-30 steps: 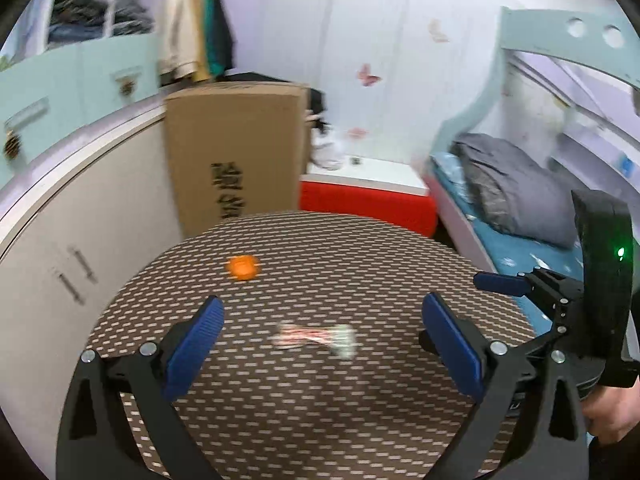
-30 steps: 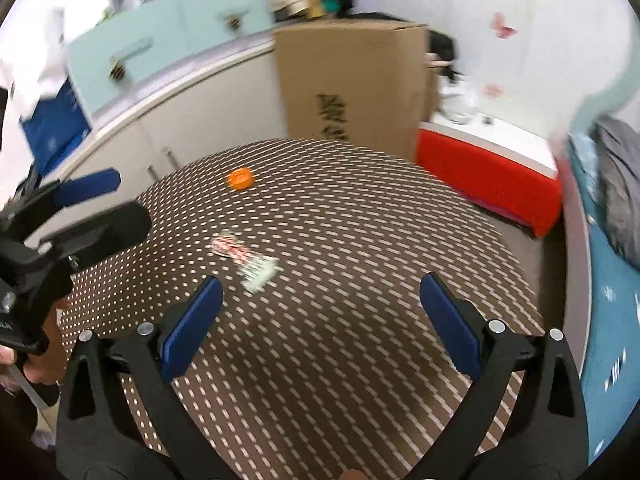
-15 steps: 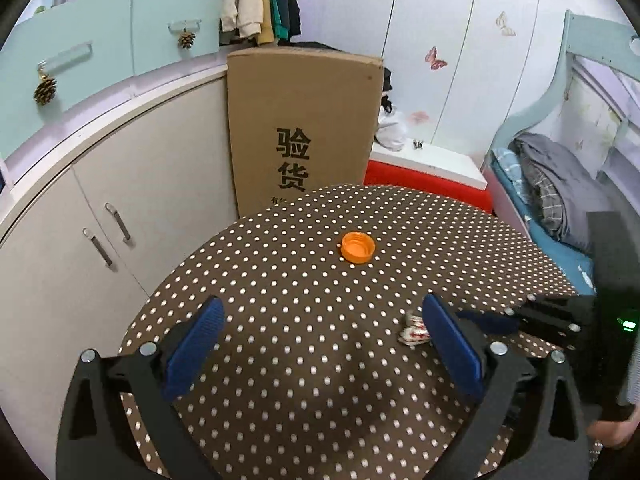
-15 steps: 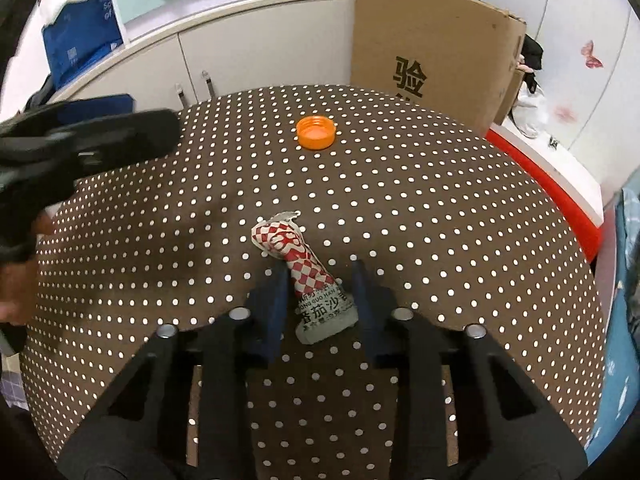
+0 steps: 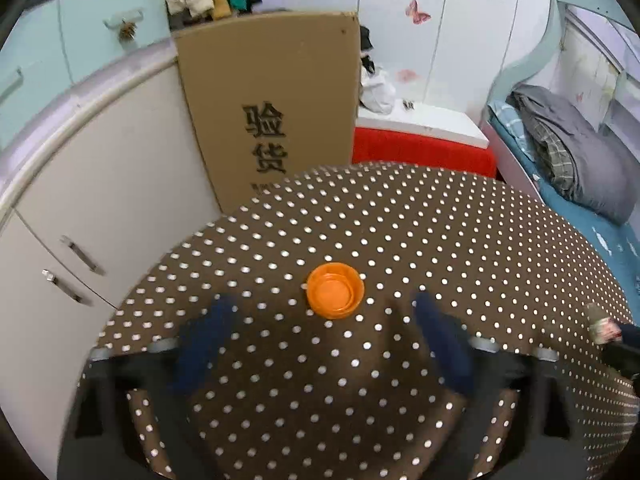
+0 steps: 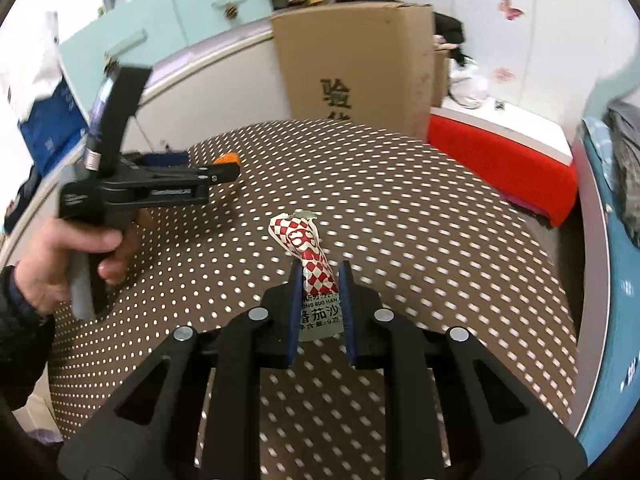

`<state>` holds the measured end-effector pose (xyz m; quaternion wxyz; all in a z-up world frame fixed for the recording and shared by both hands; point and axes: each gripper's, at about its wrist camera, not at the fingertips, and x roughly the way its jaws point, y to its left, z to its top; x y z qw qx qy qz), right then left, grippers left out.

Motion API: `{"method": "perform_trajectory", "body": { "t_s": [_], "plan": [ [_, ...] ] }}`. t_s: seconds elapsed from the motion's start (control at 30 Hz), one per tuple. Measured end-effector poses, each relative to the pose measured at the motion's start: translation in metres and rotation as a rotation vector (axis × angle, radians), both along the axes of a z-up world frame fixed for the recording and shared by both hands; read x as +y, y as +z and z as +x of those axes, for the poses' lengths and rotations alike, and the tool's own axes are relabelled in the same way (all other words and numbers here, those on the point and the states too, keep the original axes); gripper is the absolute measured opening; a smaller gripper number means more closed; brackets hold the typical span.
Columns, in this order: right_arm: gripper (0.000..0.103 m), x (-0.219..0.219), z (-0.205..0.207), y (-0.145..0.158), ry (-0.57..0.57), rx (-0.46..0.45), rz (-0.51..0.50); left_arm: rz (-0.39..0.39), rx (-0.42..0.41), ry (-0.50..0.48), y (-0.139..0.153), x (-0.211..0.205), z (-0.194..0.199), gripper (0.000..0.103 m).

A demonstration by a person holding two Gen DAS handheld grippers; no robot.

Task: Collect trash
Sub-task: 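Grasp the orange bottle cap with the left gripper while the right carries the packet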

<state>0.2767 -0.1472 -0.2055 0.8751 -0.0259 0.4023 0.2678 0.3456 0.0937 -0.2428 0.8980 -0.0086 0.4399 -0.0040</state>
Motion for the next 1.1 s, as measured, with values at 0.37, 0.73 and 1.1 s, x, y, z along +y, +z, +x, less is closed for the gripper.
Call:
{"method": "perform_trajectory", "body": {
  "t_s": [0.37, 0.73, 1.1],
  "plan": [
    [0.018, -0.073, -0.044, 0.022, -0.126, -0.047, 0.079, -0.063, -0.056, -0.059, 0.027, -0.022, -0.044, 0.028],
    [0.018, -0.206, -0.111, 0.038, -0.397, -0.105, 0.186, -0.122, -0.172, -0.268, 0.077, -0.134, -0.135, 0.028],
    [0.018, -0.353, -0.144, -0.089, -0.768, 0.162, 0.253, -0.153, -0.161, -0.527, 0.082, -0.264, -0.186, 0.028]
  ]
}}
